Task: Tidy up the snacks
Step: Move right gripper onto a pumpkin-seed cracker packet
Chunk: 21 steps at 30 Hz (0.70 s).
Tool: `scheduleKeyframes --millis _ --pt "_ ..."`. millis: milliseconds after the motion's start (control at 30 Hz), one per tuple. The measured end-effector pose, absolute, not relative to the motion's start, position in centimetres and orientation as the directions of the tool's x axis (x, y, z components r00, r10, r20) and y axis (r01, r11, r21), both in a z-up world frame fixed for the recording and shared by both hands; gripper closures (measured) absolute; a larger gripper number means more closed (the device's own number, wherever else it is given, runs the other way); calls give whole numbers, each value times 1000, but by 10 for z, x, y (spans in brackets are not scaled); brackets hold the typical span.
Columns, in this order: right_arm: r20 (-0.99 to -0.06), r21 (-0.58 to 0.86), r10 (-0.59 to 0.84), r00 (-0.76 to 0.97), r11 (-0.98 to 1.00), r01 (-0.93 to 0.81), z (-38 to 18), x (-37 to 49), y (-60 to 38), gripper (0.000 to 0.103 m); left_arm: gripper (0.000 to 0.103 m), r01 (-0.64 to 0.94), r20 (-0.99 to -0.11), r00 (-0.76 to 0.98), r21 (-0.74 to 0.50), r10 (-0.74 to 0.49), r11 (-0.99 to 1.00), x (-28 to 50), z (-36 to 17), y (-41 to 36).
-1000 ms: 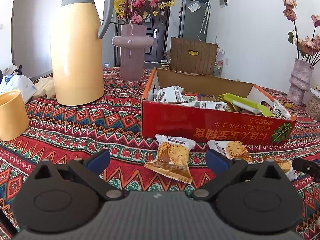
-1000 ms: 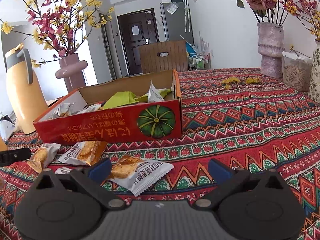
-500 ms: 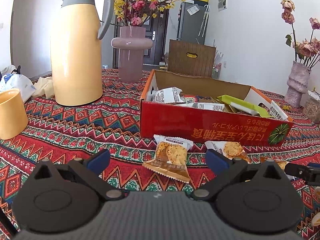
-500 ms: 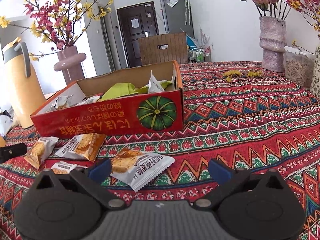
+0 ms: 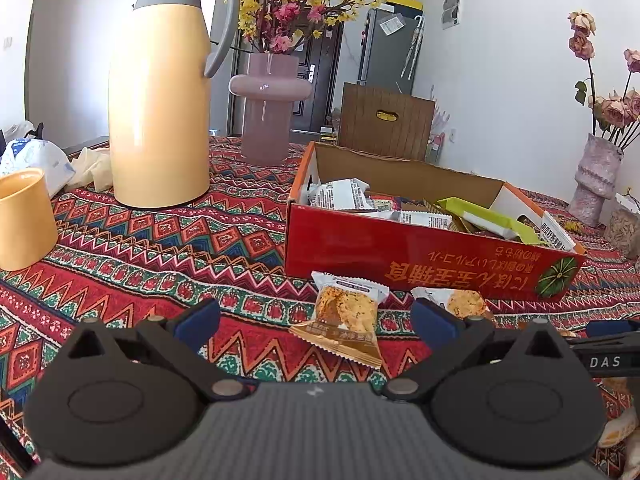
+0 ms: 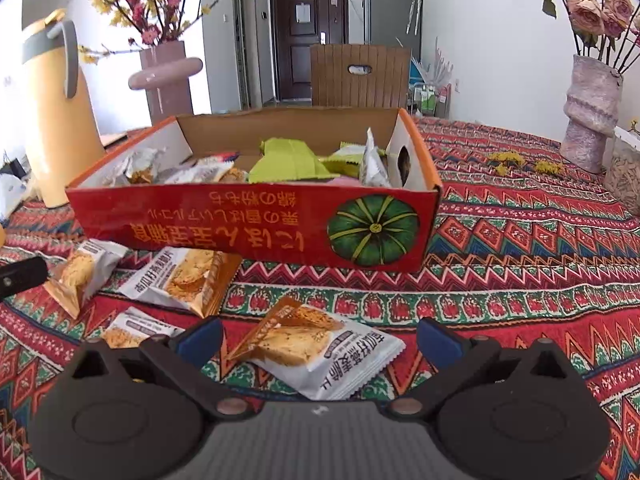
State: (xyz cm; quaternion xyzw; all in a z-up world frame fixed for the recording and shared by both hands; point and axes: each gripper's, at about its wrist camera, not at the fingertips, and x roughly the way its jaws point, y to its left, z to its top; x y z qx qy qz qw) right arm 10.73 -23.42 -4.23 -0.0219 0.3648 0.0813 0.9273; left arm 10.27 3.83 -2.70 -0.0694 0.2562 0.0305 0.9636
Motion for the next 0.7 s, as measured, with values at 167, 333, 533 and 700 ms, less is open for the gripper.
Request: scheduleKeyframes --millis 167,333,533,700 --pt "-703 5 112 702 988 -153 -53 114 -230 0 0 -89 -492 870 -130 14 988 100 -27 40" --pt "-696 5 112 709 989 -151 -55 113 -231 0 0 -88 -489 872 -140 8 986 98 -27 40" --pt "-704 0 131 698 983 -185 -54 116 -229 0 0 -90 -490 872 -143 8 986 98 -27 41" --pt "-697 6 145 702 981 -196 -53 111 -231 3 0 -87 -492 871 -141 6 986 97 -27 41"
